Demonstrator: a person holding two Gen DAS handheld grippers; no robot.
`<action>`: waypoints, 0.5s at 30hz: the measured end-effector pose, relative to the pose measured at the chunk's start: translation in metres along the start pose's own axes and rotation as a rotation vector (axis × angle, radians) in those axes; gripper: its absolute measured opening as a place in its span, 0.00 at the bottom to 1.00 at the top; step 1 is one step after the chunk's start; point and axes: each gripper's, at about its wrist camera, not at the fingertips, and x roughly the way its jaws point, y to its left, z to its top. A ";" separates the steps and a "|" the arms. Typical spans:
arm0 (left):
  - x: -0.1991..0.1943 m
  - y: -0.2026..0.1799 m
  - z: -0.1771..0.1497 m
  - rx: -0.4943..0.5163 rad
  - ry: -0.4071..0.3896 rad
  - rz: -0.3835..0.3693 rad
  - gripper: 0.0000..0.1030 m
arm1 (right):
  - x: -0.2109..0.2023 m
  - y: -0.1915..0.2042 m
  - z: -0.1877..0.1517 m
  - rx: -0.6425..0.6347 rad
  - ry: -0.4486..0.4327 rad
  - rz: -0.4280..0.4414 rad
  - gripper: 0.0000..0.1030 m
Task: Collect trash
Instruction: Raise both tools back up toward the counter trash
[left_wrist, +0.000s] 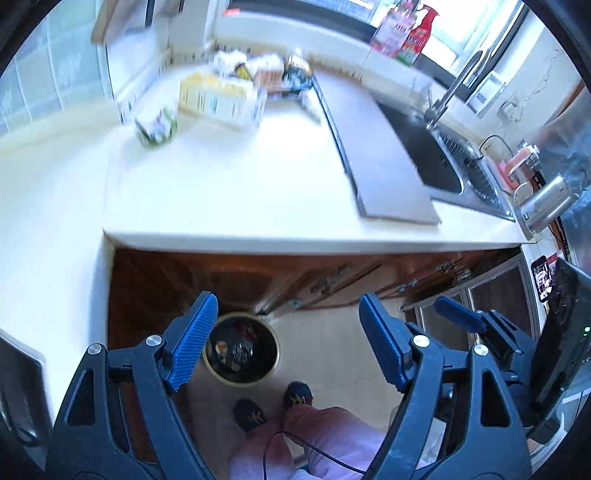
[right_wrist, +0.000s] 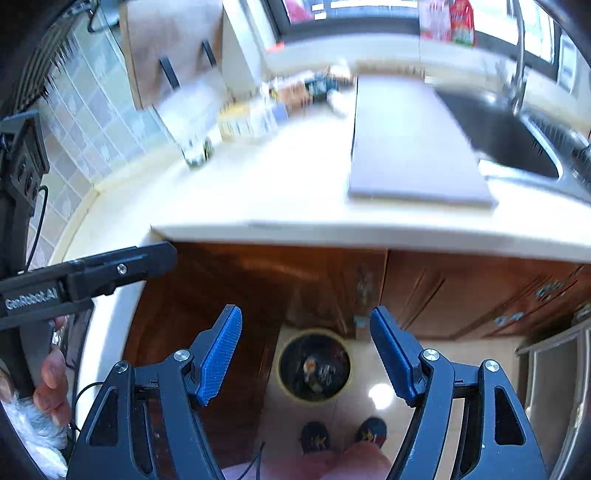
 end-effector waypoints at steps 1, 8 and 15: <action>-0.006 -0.001 0.005 0.006 -0.016 0.003 0.74 | -0.008 0.003 0.005 -0.002 -0.020 -0.006 0.71; -0.037 0.006 0.033 0.006 -0.109 0.022 0.74 | -0.040 0.019 0.039 -0.026 -0.116 -0.012 0.71; -0.038 0.029 0.060 -0.055 -0.154 0.080 0.74 | -0.023 0.021 0.083 -0.048 -0.127 0.018 0.71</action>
